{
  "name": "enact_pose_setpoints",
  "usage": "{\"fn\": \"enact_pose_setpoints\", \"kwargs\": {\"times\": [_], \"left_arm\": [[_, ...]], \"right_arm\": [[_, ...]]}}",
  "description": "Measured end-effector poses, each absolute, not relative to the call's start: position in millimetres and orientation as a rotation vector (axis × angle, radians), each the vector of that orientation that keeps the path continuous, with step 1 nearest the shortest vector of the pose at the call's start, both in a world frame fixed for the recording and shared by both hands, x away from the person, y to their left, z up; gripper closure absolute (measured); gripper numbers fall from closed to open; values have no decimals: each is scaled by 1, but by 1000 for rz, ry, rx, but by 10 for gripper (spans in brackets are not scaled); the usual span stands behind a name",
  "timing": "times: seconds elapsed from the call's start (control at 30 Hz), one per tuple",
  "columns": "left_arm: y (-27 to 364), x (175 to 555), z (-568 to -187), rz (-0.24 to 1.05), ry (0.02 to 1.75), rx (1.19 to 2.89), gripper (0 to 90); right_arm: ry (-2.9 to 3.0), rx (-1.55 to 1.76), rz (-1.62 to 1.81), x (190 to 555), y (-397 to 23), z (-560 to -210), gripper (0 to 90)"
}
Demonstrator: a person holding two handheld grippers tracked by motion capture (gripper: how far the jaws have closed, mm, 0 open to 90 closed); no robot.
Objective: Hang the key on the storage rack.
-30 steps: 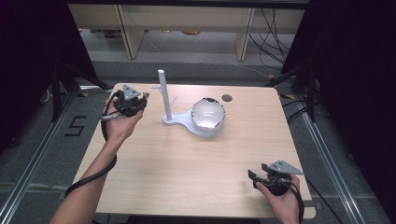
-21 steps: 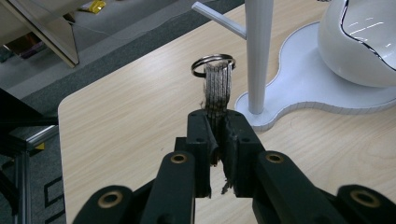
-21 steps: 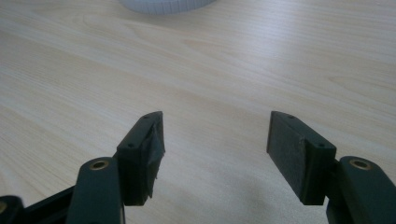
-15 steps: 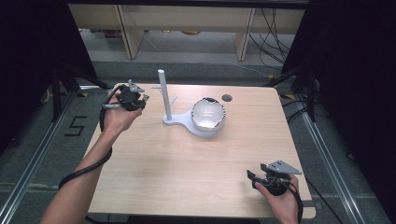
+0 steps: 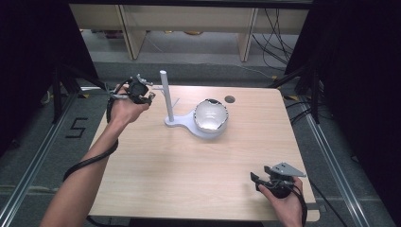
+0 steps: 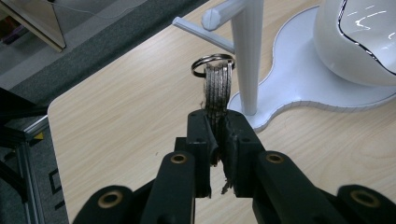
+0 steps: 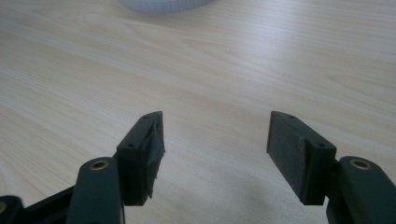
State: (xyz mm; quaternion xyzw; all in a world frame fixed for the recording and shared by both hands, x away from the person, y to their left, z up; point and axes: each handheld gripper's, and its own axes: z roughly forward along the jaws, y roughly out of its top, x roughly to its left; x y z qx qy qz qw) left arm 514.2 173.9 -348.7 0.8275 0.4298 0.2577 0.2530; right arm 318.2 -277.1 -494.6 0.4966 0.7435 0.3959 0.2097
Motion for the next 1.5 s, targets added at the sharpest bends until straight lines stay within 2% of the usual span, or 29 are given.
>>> {"fn": "enact_pose_setpoints", "kwargs": {"times": [0.4, 1.5], "left_arm": [[176, 523, -347, 695, 1191, 2267, 810], [182, 497, -315, 824, 1069, 2198, 809]], "right_arm": [[2072, 1384, 1110, 318, -277, -495, 376], [2095, 1396, 1095, 319, -276, -497, 376]]}}
